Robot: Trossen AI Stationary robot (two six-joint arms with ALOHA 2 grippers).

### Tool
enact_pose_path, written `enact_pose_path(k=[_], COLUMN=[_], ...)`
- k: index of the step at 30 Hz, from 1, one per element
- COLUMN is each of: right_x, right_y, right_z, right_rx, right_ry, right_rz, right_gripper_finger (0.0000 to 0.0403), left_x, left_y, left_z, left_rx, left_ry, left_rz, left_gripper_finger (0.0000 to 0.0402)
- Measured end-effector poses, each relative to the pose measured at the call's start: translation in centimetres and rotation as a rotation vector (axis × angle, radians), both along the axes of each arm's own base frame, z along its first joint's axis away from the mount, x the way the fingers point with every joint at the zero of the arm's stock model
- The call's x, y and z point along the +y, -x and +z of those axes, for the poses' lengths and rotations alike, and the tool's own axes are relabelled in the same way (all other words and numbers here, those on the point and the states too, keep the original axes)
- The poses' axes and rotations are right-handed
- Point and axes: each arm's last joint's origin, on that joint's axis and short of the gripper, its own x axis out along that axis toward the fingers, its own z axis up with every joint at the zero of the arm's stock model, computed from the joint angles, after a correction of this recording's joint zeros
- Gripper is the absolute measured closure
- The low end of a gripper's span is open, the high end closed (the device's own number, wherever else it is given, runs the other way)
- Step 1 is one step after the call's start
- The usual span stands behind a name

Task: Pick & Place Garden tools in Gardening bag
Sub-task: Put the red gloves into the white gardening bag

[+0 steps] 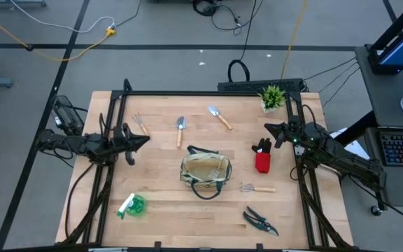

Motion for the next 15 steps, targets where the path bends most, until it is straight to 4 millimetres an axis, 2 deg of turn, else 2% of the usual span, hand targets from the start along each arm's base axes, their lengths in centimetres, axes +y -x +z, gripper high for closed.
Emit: enact_pose_path(k=[8, 15], right_x=[-0.06, 0.2], right_y=[-0.28, -0.53], right_z=[-0.24, -0.11], right_rx=[-0.001, -0.022], right_ry=[-0.077, -0.105], right_rz=[0.012, 0.126], right_gripper_finger=[0.0343, 0.035], left_x=[0.14, 0.14], left_y=[0.05, 0.04], left_z=[0.02, -0.28], left_rx=[-0.001, 0.04], left_ry=[0.001, -0.036], left_rz=[0.05, 0.052], left_gripper_finger=[0.0378, 0.0378])
